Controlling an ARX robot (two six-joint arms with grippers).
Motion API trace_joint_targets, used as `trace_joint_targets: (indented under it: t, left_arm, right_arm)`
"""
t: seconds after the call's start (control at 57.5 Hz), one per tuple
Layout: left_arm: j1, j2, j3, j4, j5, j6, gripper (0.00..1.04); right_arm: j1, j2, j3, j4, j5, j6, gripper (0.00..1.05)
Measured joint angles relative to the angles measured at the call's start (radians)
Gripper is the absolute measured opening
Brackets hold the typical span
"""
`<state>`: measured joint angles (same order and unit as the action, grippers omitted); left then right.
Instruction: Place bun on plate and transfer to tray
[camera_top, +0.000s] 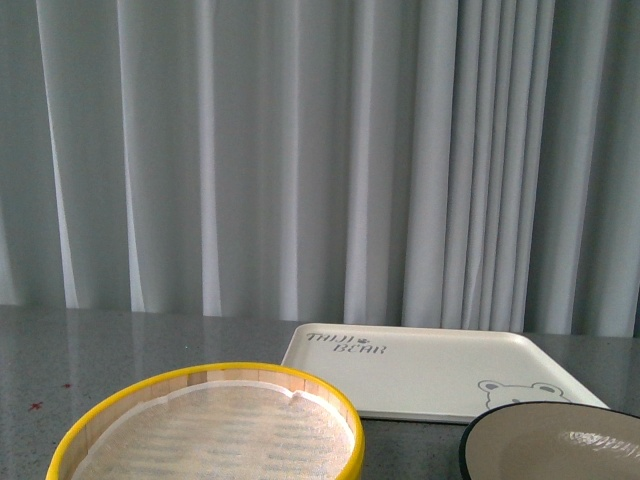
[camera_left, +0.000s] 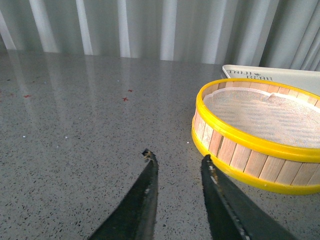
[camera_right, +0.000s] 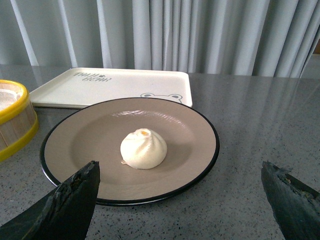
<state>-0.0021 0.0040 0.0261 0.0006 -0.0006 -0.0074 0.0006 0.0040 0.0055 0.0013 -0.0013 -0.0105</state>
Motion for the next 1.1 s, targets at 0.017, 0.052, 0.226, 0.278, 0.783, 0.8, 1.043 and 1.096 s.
trace_joint_targets:
  t: [0.017, 0.052, 0.226, 0.278, 0.783, 0.8, 1.043, 1.096]
  left_arm:
    - [0.000, 0.000, 0.000, 0.000, 0.000, 0.000, 0.47]
    - [0.000, 0.000, 0.000, 0.000, 0.000, 0.000, 0.53]
    - [0.000, 0.000, 0.000, 0.000, 0.000, 0.000, 0.83]
    - [0.000, 0.000, 0.000, 0.000, 0.000, 0.000, 0.94]
    - [0.000, 0.000, 0.000, 0.000, 0.000, 0.002, 0.98]
    - [0.000, 0.000, 0.000, 0.000, 0.000, 0.002, 0.98]
    - [0.000, 0.000, 0.000, 0.000, 0.000, 0.003, 0.98]
    - [0.000, 0.000, 0.000, 0.000, -0.001, 0.002, 0.98]
  right_arm:
    - [0.000, 0.000, 0.000, 0.000, 0.000, 0.000, 0.96]
    - [0.000, 0.000, 0.000, 0.000, 0.000, 0.000, 0.96]
    - [0.000, 0.000, 0.000, 0.000, 0.000, 0.000, 0.96]
    - [0.000, 0.000, 0.000, 0.000, 0.000, 0.000, 0.96]
    - [0.000, 0.000, 0.000, 0.000, 0.000, 0.000, 0.96]
    - [0.000, 0.000, 0.000, 0.000, 0.000, 0.000, 0.96]
    - [0.032, 0.028, 0.021, -0.059, 0.108, 0.045, 0.96]
    - [0.084, 0.112, 0.063, -0.121, 0.268, 0.082, 0.96]
